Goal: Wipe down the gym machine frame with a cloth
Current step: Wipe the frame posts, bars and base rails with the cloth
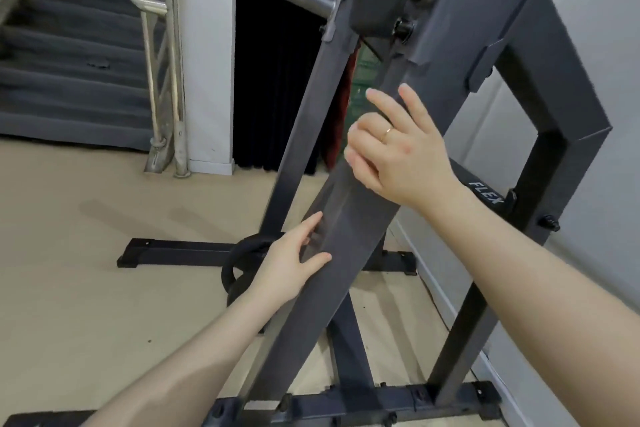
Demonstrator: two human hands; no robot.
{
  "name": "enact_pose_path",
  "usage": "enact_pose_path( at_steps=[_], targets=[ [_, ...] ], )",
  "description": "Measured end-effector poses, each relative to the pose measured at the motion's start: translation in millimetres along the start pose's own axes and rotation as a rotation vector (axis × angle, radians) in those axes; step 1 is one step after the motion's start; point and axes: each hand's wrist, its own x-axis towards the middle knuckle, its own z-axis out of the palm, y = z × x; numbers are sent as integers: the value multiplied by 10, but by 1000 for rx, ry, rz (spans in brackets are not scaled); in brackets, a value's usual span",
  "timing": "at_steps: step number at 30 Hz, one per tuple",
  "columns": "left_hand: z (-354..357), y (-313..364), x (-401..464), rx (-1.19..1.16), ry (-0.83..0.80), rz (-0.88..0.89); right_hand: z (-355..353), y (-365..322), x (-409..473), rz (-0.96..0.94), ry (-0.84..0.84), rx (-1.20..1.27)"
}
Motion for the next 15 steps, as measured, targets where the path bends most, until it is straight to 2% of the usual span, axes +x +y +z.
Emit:
enact_pose_path(
  at_steps=[2, 4, 7, 9, 11, 13, 15],
  targets=[
    [35, -77, -5, -31, 20, 6, 14, -62, 14, 94, 8, -11],
    [42, -115, 24, -72, 44, 26, 68, -310, -158, 100, -58, -5],
    [32, -173, 69, -104, 23, 55, 85, -596, -405, -95, -194, 15],
    [21, -200, 76, -108, 5, 59, 66, -508, -330, -187, -193, -17],
    [24, -217, 90, -133, 0, 49, 34, -288, -110, -127, -130, -106],
    [16, -229, 92, -144, 2, 53, 33, -94, 97, 23, -77, -197],
    [11, -241, 103, -146, -10, 53, 72, -130, 114, 148, -23, -179]
  ],
)
